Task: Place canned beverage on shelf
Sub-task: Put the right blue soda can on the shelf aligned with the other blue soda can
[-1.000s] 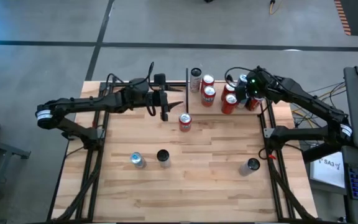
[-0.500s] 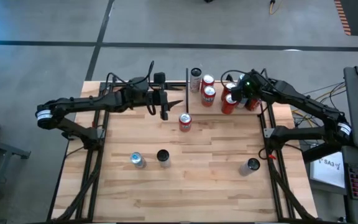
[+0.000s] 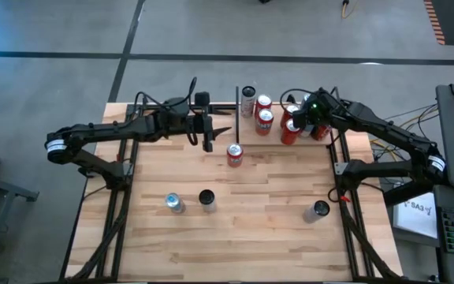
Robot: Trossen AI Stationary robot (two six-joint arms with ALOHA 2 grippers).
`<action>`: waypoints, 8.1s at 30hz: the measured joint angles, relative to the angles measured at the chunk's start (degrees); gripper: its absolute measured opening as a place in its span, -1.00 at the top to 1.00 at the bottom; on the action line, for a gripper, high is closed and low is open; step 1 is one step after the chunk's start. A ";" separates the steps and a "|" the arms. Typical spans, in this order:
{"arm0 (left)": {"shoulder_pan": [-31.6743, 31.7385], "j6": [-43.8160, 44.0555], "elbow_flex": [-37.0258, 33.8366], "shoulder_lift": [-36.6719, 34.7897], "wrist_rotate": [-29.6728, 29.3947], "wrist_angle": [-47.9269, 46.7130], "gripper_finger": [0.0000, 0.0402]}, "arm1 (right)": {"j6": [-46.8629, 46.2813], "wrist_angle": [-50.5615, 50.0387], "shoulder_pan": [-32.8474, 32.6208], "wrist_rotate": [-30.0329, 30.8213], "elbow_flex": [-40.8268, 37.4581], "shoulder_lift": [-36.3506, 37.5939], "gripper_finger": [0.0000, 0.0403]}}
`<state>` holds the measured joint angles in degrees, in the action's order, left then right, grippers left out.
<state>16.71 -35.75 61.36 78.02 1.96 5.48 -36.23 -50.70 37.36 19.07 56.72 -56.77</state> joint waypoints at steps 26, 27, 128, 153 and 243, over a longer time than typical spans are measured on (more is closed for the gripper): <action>0.07 0.48 0.00 -0.04 -0.09 0.00 0.05 | -1.22 2.25 0.02 3.62 -2.47 -0.02 0.96; 0.07 0.48 0.00 -0.04 -0.07 0.00 0.05 | -1.22 2.25 0.02 3.65 -2.48 -0.02 0.96; 0.07 3.50 0.00 -0.07 0.17 0.00 0.05 | 3.67 -0.13 0.02 -5.50 1.62 0.09 0.96; 0.07 3.89 0.02 -0.07 0.20 0.92 0.05 | -3.15 -16.56 -1.62 -7.53 5.54 -3.41 0.96; 0.42 1.95 0.02 -3.87 0.02 -0.02 0.05 | 0.38 -20.98 -1.07 -1.05 13.21 -12.76 0.96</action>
<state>17.12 -33.80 61.39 74.15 1.98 5.45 -35.85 -71.68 36.29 18.02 69.93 -69.53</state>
